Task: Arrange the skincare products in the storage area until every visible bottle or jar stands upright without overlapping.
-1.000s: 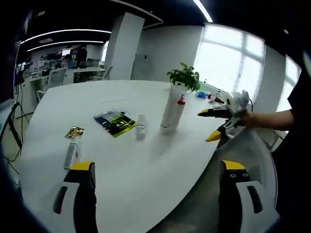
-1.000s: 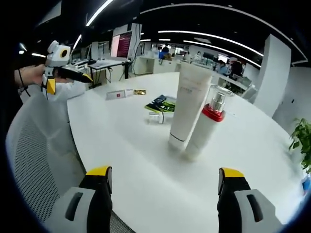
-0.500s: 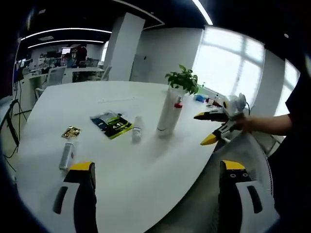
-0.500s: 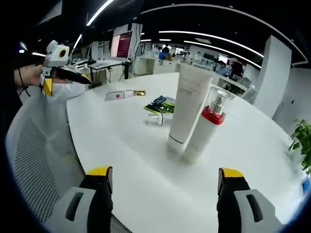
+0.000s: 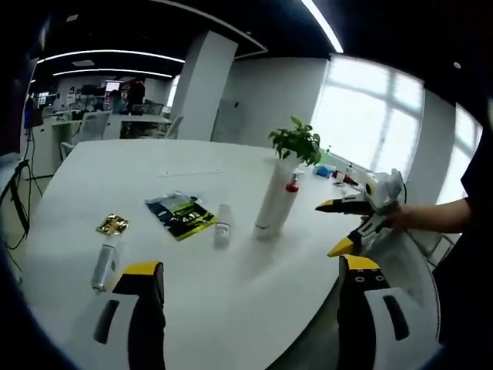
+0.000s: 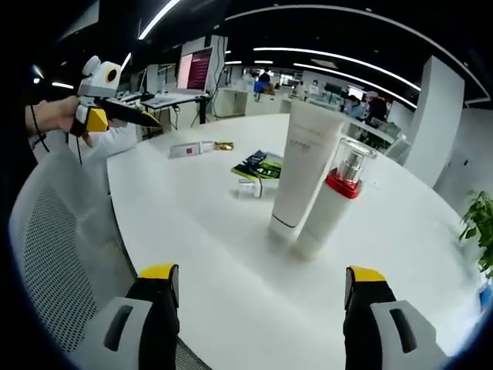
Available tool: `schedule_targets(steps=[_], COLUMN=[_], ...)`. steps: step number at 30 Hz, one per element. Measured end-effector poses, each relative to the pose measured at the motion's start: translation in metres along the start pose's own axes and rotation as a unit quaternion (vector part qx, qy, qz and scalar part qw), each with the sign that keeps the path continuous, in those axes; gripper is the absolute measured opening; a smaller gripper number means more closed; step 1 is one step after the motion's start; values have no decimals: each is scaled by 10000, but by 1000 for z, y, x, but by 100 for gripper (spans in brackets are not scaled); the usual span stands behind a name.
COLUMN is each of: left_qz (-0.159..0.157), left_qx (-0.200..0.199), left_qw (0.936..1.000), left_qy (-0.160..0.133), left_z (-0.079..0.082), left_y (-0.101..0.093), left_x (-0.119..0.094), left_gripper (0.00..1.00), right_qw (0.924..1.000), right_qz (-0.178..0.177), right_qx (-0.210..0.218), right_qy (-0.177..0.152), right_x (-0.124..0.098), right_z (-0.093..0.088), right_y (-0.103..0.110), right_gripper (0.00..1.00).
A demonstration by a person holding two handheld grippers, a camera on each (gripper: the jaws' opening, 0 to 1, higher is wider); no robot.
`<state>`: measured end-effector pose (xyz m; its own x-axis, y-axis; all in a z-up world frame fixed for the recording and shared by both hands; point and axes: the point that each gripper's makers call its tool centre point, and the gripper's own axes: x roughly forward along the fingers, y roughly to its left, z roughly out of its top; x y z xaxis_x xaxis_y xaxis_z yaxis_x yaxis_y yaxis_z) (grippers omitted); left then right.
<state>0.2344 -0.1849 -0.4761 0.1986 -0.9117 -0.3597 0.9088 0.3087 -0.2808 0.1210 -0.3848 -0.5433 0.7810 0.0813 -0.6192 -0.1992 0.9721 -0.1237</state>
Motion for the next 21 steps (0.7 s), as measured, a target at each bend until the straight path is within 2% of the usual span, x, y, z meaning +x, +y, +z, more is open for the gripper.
schedule_targets(steps=[8,21], left_qz=[101,139], left_qx=[-53,-130], left_qw=[9996,9986], left_qy=[251,487], left_z=[-5,-7], left_y=[10,22], left_x=[16,44], left_gripper=[81,73], right_qw=[9999,9999], right_qz=[-28,18], right_qx=[110,152], right_qy=[-13,-1], right_x=[1,1], right_z=[-1,1], right_y=[-4,-2], right_gripper=[93,92])
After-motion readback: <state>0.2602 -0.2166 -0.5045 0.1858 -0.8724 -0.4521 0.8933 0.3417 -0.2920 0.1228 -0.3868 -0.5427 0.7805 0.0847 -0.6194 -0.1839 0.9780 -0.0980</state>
